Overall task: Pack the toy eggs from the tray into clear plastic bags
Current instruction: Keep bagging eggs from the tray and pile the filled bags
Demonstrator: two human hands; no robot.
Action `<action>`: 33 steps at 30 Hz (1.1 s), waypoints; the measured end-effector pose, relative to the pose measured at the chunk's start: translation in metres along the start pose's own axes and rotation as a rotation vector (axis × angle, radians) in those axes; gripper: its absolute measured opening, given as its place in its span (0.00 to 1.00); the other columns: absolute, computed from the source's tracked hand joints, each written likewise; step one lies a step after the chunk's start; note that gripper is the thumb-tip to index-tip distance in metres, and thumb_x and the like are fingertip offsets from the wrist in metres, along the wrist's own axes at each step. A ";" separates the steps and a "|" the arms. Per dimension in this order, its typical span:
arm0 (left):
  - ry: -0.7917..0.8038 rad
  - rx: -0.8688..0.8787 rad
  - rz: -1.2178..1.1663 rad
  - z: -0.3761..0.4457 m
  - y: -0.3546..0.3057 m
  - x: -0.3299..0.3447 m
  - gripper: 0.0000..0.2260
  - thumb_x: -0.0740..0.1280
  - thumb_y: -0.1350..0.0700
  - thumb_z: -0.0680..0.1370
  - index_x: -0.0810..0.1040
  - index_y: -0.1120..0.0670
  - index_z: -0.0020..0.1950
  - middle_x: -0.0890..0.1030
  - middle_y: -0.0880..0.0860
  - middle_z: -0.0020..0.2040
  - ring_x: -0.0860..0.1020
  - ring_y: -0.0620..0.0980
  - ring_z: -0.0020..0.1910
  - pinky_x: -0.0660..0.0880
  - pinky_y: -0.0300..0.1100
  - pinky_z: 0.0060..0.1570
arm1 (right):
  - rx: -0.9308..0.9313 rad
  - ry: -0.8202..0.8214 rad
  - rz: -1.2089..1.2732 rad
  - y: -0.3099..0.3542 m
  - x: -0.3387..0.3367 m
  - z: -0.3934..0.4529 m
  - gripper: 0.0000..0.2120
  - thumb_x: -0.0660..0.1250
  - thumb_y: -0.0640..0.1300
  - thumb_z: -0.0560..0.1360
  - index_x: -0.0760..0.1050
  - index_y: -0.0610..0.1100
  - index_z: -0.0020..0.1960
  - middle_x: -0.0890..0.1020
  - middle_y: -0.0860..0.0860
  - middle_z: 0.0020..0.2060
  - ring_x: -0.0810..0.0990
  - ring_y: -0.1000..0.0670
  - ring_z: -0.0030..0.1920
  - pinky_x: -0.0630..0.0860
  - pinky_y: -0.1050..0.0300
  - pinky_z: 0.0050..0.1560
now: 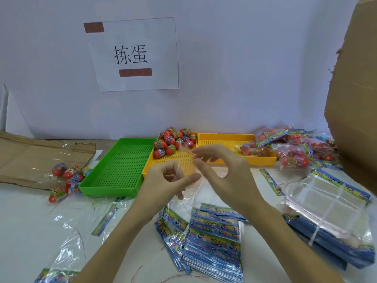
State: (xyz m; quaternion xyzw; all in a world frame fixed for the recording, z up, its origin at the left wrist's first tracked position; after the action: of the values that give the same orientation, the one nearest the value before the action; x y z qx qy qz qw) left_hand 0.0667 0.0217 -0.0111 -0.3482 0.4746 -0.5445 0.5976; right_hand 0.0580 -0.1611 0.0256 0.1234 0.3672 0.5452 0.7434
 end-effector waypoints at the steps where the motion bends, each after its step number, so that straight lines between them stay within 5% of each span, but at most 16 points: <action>1: 0.001 0.011 0.028 0.000 -0.001 0.000 0.19 0.80 0.48 0.71 0.73 0.55 0.34 0.75 0.47 0.26 0.78 0.52 0.28 0.79 0.44 0.35 | 0.030 0.048 -0.007 -0.001 0.003 -0.001 0.10 0.73 0.45 0.79 0.83 0.45 0.60 0.84 0.54 0.50 0.82 0.56 0.50 0.74 0.68 0.51; 7: -0.030 0.082 0.210 -0.003 -0.006 -0.002 0.22 0.78 0.40 0.69 0.75 0.57 0.38 0.76 0.54 0.28 0.77 0.58 0.28 0.77 0.56 0.33 | 0.192 0.139 0.087 -0.009 0.006 -0.004 0.06 0.76 0.48 0.76 0.85 0.48 0.52 0.85 0.57 0.41 0.82 0.52 0.45 0.77 0.59 0.44; 12: -0.003 0.235 0.430 -0.005 -0.006 0.001 0.19 0.75 0.39 0.74 0.74 0.52 0.39 0.73 0.44 0.31 0.68 0.43 0.30 0.65 0.37 0.31 | 0.220 0.309 0.181 -0.009 0.004 -0.001 0.01 0.75 0.46 0.77 0.86 0.51 0.46 0.85 0.56 0.40 0.81 0.53 0.43 0.77 0.57 0.45; 16: 0.026 0.362 0.622 -0.008 -0.007 0.006 0.23 0.70 0.34 0.76 0.75 0.54 0.41 0.75 0.45 0.33 0.70 0.45 0.31 0.67 0.41 0.30 | 0.149 0.369 0.137 -0.006 -0.003 -0.001 0.04 0.77 0.48 0.76 0.88 0.49 0.43 0.87 0.57 0.44 0.84 0.52 0.51 0.77 0.56 0.56; 20: -0.029 0.408 0.720 -0.011 -0.014 0.005 0.23 0.66 0.30 0.76 0.73 0.51 0.41 0.68 0.41 0.31 0.66 0.39 0.28 0.59 0.35 0.29 | 0.132 0.381 0.214 -0.002 -0.010 0.002 0.05 0.75 0.45 0.78 0.88 0.45 0.49 0.88 0.55 0.45 0.86 0.50 0.50 0.81 0.56 0.53; 25: -0.083 0.436 0.754 -0.012 -0.019 0.002 0.25 0.67 0.28 0.73 0.80 0.50 0.46 0.74 0.41 0.31 0.68 0.34 0.28 0.62 0.31 0.30 | 0.355 0.468 0.370 -0.011 -0.007 0.000 0.13 0.74 0.51 0.75 0.86 0.45 0.56 0.88 0.49 0.50 0.87 0.48 0.53 0.83 0.45 0.59; 28: -0.149 0.542 0.799 -0.015 -0.023 0.001 0.24 0.64 0.31 0.77 0.82 0.51 0.46 0.78 0.43 0.33 0.70 0.37 0.28 0.69 0.35 0.27 | 0.420 0.584 0.430 -0.015 -0.002 -0.005 0.13 0.75 0.50 0.77 0.86 0.46 0.59 0.88 0.48 0.52 0.87 0.47 0.54 0.82 0.51 0.60; 33: -0.187 0.653 0.871 -0.015 -0.025 -0.001 0.22 0.71 0.34 0.75 0.81 0.53 0.44 0.79 0.45 0.34 0.75 0.46 0.29 0.72 0.45 0.24 | 0.442 0.450 0.584 -0.011 0.011 -0.008 0.09 0.69 0.45 0.82 0.86 0.44 0.54 0.88 0.46 0.52 0.86 0.47 0.57 0.80 0.57 0.61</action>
State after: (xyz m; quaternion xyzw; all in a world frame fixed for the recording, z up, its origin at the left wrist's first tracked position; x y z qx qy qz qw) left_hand 0.0445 0.0198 0.0076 0.0371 0.3261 -0.3327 0.8841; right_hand 0.0618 -0.1572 0.0089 0.2563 0.5778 0.6545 0.4148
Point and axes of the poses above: each hand's wrist, its own z-axis towards the middle knuckle, its own x-axis out of the palm, y = z × x, the point moved 3 cm from there along z, towards the middle knuckle
